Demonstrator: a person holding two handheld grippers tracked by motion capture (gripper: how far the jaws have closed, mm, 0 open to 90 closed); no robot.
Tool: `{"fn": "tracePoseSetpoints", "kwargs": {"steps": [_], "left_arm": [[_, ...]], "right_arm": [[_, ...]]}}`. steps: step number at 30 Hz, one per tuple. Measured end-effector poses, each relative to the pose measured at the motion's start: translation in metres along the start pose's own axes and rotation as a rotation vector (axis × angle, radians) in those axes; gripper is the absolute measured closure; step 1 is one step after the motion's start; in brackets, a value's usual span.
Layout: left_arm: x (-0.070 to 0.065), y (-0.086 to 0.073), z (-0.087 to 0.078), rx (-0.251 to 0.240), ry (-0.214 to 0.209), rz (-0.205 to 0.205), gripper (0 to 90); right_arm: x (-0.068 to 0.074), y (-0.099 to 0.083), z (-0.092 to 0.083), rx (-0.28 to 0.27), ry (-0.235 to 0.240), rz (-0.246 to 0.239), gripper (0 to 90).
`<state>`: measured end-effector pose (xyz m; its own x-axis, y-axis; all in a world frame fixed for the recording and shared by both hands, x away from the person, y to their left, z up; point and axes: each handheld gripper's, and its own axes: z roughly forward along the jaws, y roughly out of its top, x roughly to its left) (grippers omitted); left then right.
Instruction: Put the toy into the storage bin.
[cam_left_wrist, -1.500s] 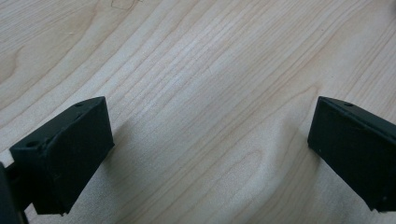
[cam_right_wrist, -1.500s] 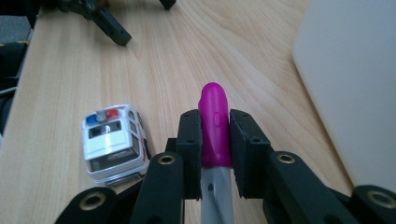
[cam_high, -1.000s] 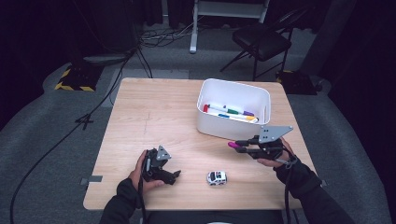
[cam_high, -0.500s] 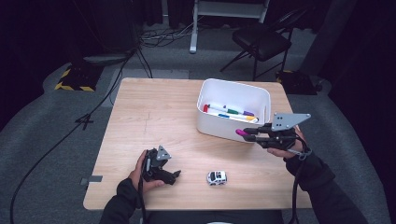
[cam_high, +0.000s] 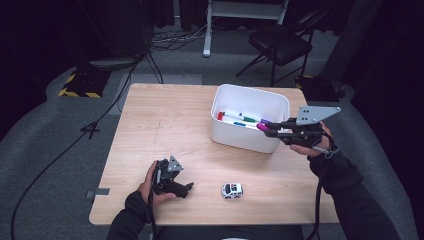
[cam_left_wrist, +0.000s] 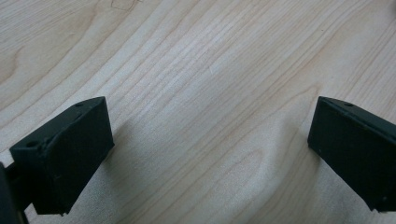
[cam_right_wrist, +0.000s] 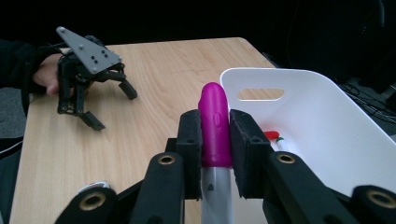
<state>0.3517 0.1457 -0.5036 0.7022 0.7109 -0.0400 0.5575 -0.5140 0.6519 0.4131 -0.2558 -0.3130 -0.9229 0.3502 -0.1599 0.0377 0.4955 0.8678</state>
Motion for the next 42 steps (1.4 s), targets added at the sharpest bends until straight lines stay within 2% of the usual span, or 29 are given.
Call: {"fn": "tracePoseSetpoints", "kwargs": {"steps": [4,5,11,20,30,38,42], "left_arm": [[0.001,0.0,0.0,-0.002,0.01,0.011,0.2],[0.0,0.0,0.0,-0.001,0.002,0.001,0.2],[0.0,0.0,0.0,0.001,0.003,0.004,0.2],[0.0,0.0,0.0,0.0,0.003,0.004,0.2],[0.0,0.0,0.0,0.0,0.003,0.004,0.2],[0.0,0.0,0.0,0.0,0.003,0.004,0.2],[0.0,0.0,0.0,0.0,0.003,0.004,0.2]], "right_arm": [[-0.011,0.001,0.004,0.007,-0.017,0.016,75.1],[-0.013,0.001,0.005,0.012,-0.024,0.017,75.1],[-0.029,0.005,0.014,0.029,-0.034,0.042,75.1],[-0.049,0.006,0.036,0.075,-0.065,0.058,75.1],[-0.063,0.007,0.059,0.113,-0.059,0.069,75.1],[-0.072,0.002,0.078,0.181,-0.063,0.076,75.1],[-0.075,-0.002,0.085,0.235,-0.066,0.077,75.1]]}}
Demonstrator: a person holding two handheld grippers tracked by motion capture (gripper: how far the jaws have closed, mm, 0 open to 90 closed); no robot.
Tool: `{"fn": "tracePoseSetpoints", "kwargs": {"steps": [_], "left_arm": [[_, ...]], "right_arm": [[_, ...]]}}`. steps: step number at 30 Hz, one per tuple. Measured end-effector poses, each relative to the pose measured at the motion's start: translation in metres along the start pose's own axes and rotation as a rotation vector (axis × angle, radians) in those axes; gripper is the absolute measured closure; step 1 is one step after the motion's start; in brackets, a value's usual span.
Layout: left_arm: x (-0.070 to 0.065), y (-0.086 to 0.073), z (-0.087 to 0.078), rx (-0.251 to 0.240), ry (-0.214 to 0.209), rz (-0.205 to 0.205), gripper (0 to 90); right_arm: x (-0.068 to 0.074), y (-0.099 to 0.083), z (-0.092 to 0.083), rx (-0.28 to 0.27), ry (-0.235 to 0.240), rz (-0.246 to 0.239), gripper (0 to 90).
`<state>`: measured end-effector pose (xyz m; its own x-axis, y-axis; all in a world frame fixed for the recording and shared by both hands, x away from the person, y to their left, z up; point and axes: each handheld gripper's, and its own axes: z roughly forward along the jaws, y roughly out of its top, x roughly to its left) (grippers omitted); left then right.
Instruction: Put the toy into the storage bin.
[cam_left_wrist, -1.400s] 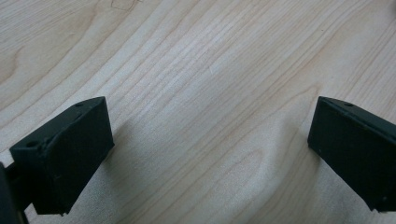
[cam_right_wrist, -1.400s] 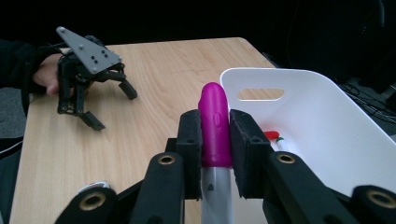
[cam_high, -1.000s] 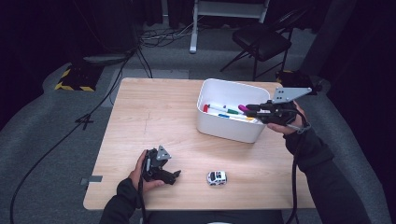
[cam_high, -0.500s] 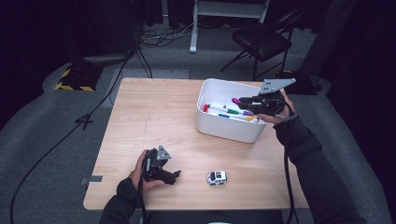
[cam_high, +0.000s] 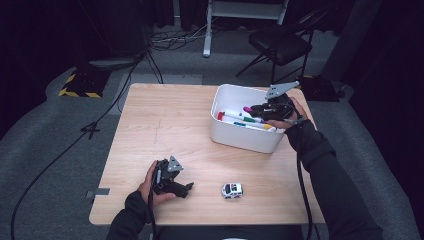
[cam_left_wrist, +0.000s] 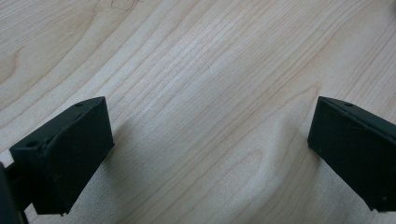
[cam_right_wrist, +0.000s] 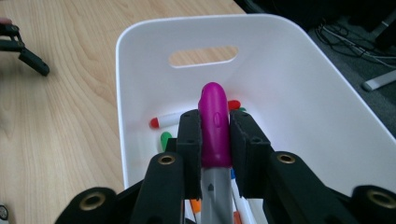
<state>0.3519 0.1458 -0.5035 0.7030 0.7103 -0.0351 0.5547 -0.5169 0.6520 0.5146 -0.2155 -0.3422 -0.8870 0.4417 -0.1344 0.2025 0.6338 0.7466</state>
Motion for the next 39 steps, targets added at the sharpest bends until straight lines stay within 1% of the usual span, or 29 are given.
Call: {"fn": "tracePoseSetpoints", "kwargs": {"steps": [4,5,6,7,8,9,10,11,12,13,14,18,21,23,24,26,27,28,29,31,33,34,39], "left_arm": [[0.0,0.0,0.0,0.0,-0.003,-0.004,0.2],[0.001,0.0,0.0,-0.002,0.009,0.009,0.2],[0.0,0.0,0.0,-0.001,0.002,0.002,0.2],[0.0,0.0,0.0,0.0,0.0,0.0,0.2],[0.0,0.0,0.0,0.0,0.0,0.0,0.2],[0.001,0.0,0.0,-0.002,0.008,0.008,0.2],[0.0,0.0,0.0,0.0,0.0,0.001,0.2],[0.001,0.0,0.0,-0.003,0.007,0.007,0.2],[0.0,0.0,0.0,-0.001,0.001,0.002,0.2],[0.0,0.0,0.0,-0.002,0.006,0.006,0.2],[0.0,0.0,0.0,0.001,0.0,0.0,0.2],[0.0,0.0,0.0,0.0,0.0,0.0,0.2],[0.0,0.0,0.0,0.0,0.0,0.0,0.2],[0.0,0.0,0.0,0.0,0.0,0.0,0.2],[0.0,0.0,0.0,0.0,0.0,0.0,0.2],[0.0,0.0,0.0,-0.002,0.006,0.007,0.2],[0.0,0.0,0.0,0.0,0.0,0.0,0.2],[0.0,0.0,0.0,0.0,0.0,0.001,0.2],[0.001,0.0,0.0,-0.002,0.008,0.008,0.2],[0.0,0.0,0.0,0.0,0.0,0.0,0.2],[0.0,0.0,0.0,-0.002,0.004,0.005,0.2],[0.0,0.0,0.0,0.0,0.0,0.0,0.2],[0.0,0.0,0.0,0.0,0.0,0.0,0.2]], "right_arm": [[0.0,-0.002,0.003,0.03,0.005,0.003,75.1],[-0.001,-0.003,0.004,0.038,0.011,-0.006,75.1],[0.0,-0.003,0.005,0.049,0.012,-0.003,75.1],[0.0,-0.004,0.006,0.06,0.011,-0.017,75.1],[0.0,-0.005,0.007,0.065,0.015,-0.01,75.1],[0.0,-0.006,0.008,0.08,0.02,-0.015,75.1],[0.0,-0.007,0.009,0.083,0.02,-0.016,75.0],[0.001,-0.008,0.01,0.089,0.02,-0.01,75.0],[0.0,-0.008,0.01,0.096,0.025,-0.014,75.1],[0.001,-0.008,0.01,0.098,0.029,-0.011,75.0],[0.001,-0.009,0.011,0.106,0.031,-0.014,75.0],[0.003,-0.01,0.013,0.139,0.045,-0.025,74.9],[0.004,-0.011,0.013,0.147,0.054,-0.028,75.0],[0.005,-0.01,0.013,0.164,0.066,-0.03,74.9],[0.005,-0.01,0.013,0.168,0.06,-0.031,74.8],[0.006,-0.01,0.012,0.17,0.063,-0.034,75.1],[0.006,-0.01,0.011,0.166,0.064,-0.033,75.4],[0.005,-0.01,0.011,0.161,0.067,-0.033,73.5],[0.006,-0.01,0.011,0.164,0.066,-0.031,73.6],[0.006,-0.01,0.01,0.169,0.068,-0.033,72.5],[0.006,-0.01,0.009,0.166,0.066,-0.032,72.0],[0.006,-0.011,0.008,0.164,0.062,-0.031,71.5],[0.006,-0.012,0.005,0.154,0.058,-0.024,69.5]]}}
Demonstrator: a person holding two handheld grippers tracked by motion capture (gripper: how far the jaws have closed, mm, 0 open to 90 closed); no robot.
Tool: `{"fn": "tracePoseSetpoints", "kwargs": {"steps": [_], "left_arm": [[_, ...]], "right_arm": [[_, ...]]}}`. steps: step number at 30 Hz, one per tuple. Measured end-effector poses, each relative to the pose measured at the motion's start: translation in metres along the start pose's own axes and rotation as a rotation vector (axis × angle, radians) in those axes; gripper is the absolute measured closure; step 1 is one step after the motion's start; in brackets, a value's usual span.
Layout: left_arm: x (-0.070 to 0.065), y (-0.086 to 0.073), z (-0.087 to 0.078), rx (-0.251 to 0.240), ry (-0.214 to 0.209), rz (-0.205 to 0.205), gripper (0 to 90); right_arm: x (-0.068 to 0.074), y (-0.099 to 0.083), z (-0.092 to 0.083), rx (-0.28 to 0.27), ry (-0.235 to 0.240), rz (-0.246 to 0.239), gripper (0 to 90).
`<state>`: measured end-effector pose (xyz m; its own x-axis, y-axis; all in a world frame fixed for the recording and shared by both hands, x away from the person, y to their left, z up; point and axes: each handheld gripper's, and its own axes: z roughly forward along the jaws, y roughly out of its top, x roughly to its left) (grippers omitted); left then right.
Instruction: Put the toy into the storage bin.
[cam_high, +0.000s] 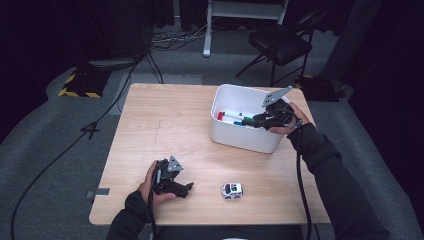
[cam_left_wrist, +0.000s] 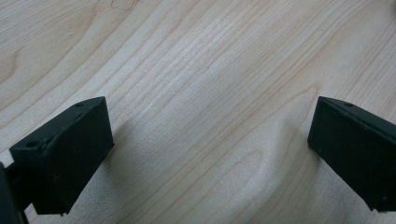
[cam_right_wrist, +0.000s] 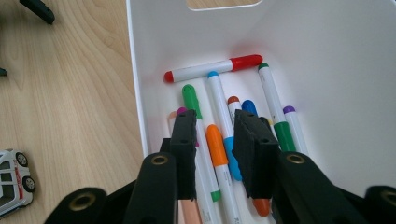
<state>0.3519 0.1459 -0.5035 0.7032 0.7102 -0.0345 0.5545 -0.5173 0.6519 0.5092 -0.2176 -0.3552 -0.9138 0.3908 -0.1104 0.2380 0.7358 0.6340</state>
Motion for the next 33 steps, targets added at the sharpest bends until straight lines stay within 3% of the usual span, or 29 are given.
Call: {"fn": "tracePoseSetpoints", "kwargs": {"steps": [10,14,16,19,26,33], "left_arm": [[0.0,0.0,0.0,0.0,0.0,-0.001,0.2],[0.0,0.0,0.0,0.0,0.0,-0.001,0.2],[0.0,0.0,0.0,0.0,0.0,0.0,0.2],[0.0,0.0,0.0,0.0,0.0,0.0,0.2],[0.0,0.0,0.0,0.0,0.0,-0.001,0.2],[0.0,0.0,0.0,0.0,0.0,0.0,0.2]], "right_arm": [[0.005,-0.005,-0.01,-0.079,-0.014,0.013,55.7],[0.009,-0.008,-0.019,-0.125,-0.033,0.026,47.3],[0.011,-0.009,-0.023,-0.131,-0.068,0.036,43.5],[0.013,-0.014,-0.028,-0.18,-0.07,0.052,39.2],[0.029,-0.026,-0.042,-0.286,-0.06,0.058,32.8],[0.051,-0.036,-0.05,-0.342,-0.041,0.023,28.9]]}}
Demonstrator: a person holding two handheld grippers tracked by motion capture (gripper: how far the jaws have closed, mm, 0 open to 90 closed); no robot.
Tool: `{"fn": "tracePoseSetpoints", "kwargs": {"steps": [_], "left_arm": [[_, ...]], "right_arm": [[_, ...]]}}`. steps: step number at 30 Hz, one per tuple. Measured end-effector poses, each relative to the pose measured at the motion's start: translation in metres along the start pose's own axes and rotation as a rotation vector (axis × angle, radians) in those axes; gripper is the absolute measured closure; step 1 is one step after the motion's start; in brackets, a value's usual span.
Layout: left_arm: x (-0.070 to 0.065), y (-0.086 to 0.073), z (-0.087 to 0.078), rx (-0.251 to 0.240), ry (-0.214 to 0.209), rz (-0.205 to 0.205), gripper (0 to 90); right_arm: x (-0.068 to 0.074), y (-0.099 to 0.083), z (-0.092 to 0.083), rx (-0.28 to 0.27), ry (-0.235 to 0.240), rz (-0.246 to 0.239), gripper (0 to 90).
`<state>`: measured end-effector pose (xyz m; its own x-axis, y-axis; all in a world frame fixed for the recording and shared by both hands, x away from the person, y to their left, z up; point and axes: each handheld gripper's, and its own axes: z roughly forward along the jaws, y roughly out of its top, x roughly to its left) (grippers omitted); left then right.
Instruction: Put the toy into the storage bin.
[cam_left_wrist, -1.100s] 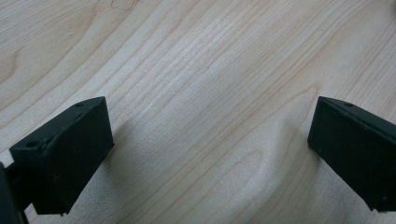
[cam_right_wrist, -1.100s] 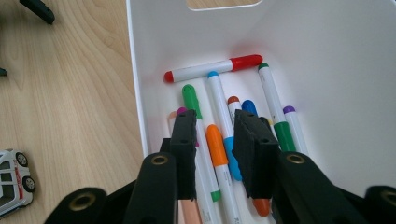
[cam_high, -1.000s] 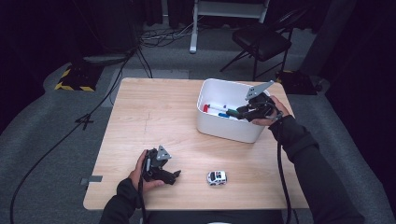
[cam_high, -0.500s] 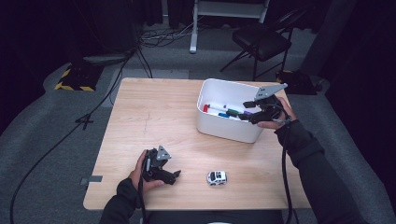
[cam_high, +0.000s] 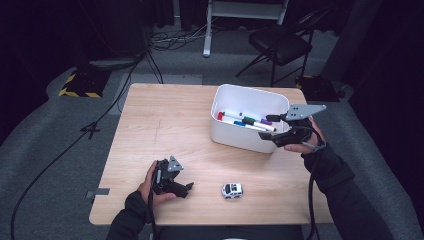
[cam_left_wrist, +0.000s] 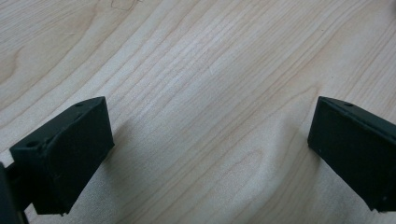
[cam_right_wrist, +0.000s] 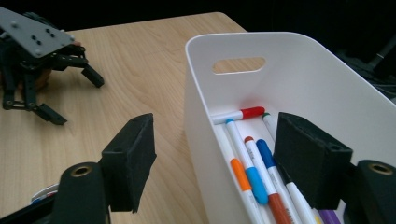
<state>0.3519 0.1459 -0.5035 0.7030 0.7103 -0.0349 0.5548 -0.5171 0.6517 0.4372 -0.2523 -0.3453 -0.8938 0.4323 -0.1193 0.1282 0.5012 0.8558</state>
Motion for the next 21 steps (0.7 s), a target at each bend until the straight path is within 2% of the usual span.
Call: {"fn": "tracePoseSetpoints", "kwargs": {"steps": [7,14,17,21], "left_arm": [[0.0,0.0,0.0,0.0,0.0,0.0,0.2],[0.0,0.0,0.0,0.0,0.0,0.0,0.2],[0.0,0.0,0.0,0.0,0.0,0.0,0.2],[0.0,0.0,0.0,0.0,0.0,0.0,0.2]], "right_arm": [[0.024,-0.014,-0.003,-0.033,0.046,-0.031,25.5],[0.049,-0.031,0.005,-0.018,0.093,-0.051,24.0],[0.06,-0.04,0.011,-0.013,0.134,-0.044,23.8],[0.074,-0.05,0.02,0.01,0.175,-0.067,23.8]]}}
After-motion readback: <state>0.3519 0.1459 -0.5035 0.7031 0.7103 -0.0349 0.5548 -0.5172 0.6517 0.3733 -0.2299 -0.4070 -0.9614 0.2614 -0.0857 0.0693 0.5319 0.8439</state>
